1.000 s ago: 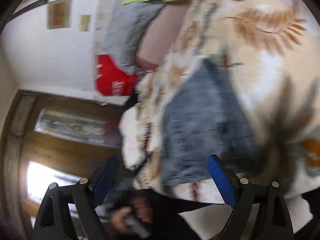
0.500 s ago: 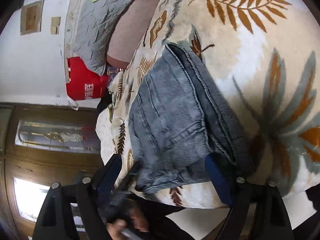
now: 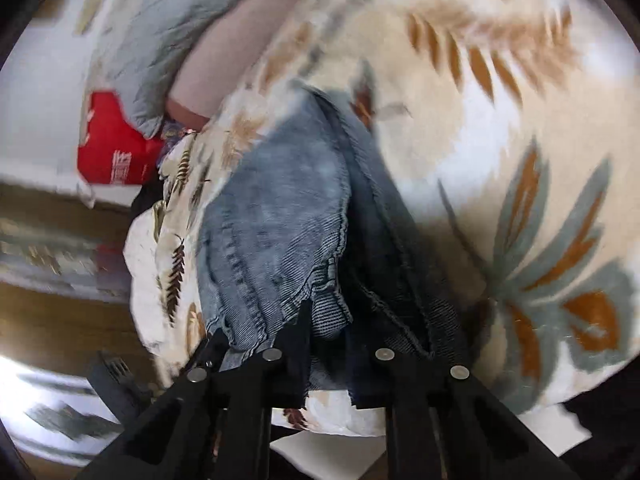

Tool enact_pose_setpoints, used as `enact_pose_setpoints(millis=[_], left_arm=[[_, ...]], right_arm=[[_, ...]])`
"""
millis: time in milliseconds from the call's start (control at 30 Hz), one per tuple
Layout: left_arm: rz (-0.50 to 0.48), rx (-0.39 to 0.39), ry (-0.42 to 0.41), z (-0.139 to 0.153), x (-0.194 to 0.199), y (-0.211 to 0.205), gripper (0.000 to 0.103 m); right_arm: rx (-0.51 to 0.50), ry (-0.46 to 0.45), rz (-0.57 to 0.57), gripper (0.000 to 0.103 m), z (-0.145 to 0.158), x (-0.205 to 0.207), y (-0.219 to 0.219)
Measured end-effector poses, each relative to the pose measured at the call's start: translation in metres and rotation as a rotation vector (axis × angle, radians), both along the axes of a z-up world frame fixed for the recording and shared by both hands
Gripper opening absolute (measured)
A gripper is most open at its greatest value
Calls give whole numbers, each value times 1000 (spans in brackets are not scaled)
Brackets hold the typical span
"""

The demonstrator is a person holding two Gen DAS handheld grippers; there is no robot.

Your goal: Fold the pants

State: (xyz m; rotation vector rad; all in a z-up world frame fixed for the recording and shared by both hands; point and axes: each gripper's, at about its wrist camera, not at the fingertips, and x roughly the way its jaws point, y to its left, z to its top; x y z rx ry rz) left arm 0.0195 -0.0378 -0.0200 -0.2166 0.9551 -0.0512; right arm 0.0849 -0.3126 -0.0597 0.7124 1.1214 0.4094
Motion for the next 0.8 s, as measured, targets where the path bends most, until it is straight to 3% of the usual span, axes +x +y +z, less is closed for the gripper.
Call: enact_pose_setpoints(millis=[100,200,267,300,333,500,633,700,767,800], left_arm=[[17,-12,-78,27,-8,1,82],[-7,30,-104,32,-8,-13,83],[-66,124,-2,7,3,-31,83],[-71,182,28,-7,4,-37,83],[-60,192,-10,-11,1,-37,86],[-71,189,-12,-9,3,-33,86],[-75,182,-16,-10,2,-33,86],[-74,172,-14,-11,2,-32,86],[-77,173,-18,-12,2,-32,87],[-79,174,-19,-12,2,-32,87]], right_arm=[[-114,-110,13,14,29,-17,3],[-190,-60,16,14,1,-19,3],[-148,-9,13,16,-26,-15,0],[-121,-19,1,18,-25,-15,-2],[-99,-13,4,21,-23,-14,-5],[-170,-18,18,26,5,-12,-26],[-158,-102,-16,31,45,1,-38],[-98,-135,34,40,63,22,-22],[-20,-153,108,56,69,50,-2],[11,-155,140,58,68,64,14]])
